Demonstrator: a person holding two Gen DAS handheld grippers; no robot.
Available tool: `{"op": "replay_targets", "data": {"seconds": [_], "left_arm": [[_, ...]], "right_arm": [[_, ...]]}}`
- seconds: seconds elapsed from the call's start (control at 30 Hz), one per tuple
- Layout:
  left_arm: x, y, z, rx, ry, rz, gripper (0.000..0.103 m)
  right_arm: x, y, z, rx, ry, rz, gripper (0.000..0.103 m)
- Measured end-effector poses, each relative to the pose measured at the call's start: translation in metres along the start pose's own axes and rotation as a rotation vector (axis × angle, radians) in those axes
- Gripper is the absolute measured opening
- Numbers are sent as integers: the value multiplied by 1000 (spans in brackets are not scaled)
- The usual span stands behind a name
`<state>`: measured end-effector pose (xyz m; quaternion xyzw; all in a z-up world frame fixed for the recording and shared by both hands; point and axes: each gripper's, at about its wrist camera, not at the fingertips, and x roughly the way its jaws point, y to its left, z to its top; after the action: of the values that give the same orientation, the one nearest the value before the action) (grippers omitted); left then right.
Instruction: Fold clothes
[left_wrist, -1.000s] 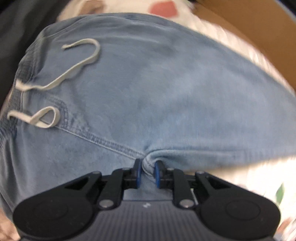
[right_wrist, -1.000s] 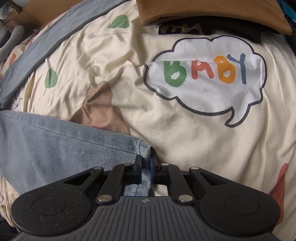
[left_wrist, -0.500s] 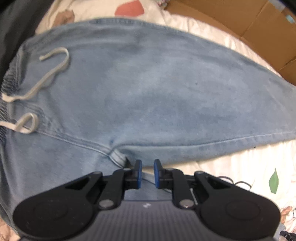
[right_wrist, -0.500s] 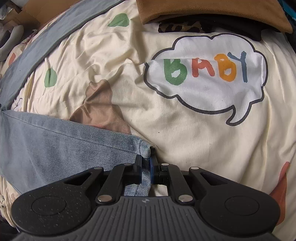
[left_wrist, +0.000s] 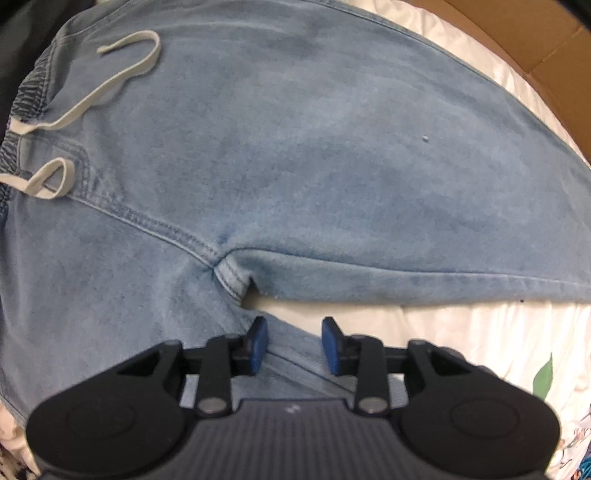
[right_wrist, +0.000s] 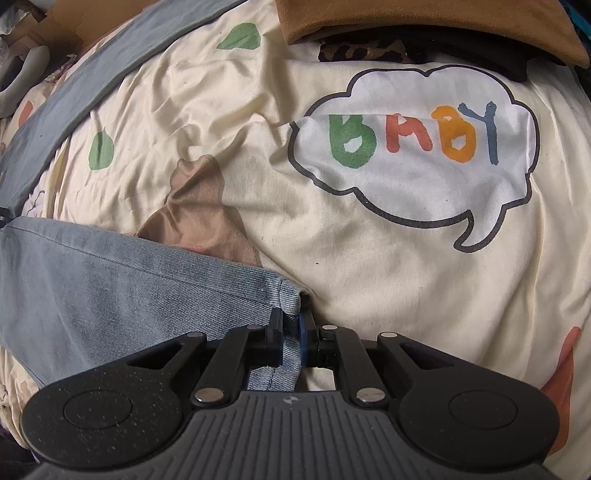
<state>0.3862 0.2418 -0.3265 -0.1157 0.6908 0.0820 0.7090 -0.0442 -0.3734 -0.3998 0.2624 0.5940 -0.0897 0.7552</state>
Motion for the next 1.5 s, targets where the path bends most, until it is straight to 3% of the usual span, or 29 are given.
{"op": "replay_targets", "data": {"seconds": [0.23,0.57,0.6,0.63,0.67,0.77,1.1,1.5], "left_arm": [[15,-4,-4,-8,45,42,40],[33,0,-5,-126,-17,54,38],[33,-3,-6,-117,-26,68,37],[33,-6,-8,-105,-34,83,28],[32,-7,-9,-91,-37,99,11],[26,1,-11,-111,-37,74,1],[-18,6,-9,-125,-151,-32,0],[23,-9,-18,-100,-199,-18,5]], "right_arm": [[1,0,-1,-3,-1,1,6],[2,0,-1,-9,3,0,7],[2,0,0,-9,4,0,7],[2,-1,0,-9,4,0,7],[2,-1,0,-9,4,0,7],[0,-4,2,-7,2,0,7],[-7,2,-1,-27,-20,-5,6],[-3,12,0,-59,-3,-65,5]]}}
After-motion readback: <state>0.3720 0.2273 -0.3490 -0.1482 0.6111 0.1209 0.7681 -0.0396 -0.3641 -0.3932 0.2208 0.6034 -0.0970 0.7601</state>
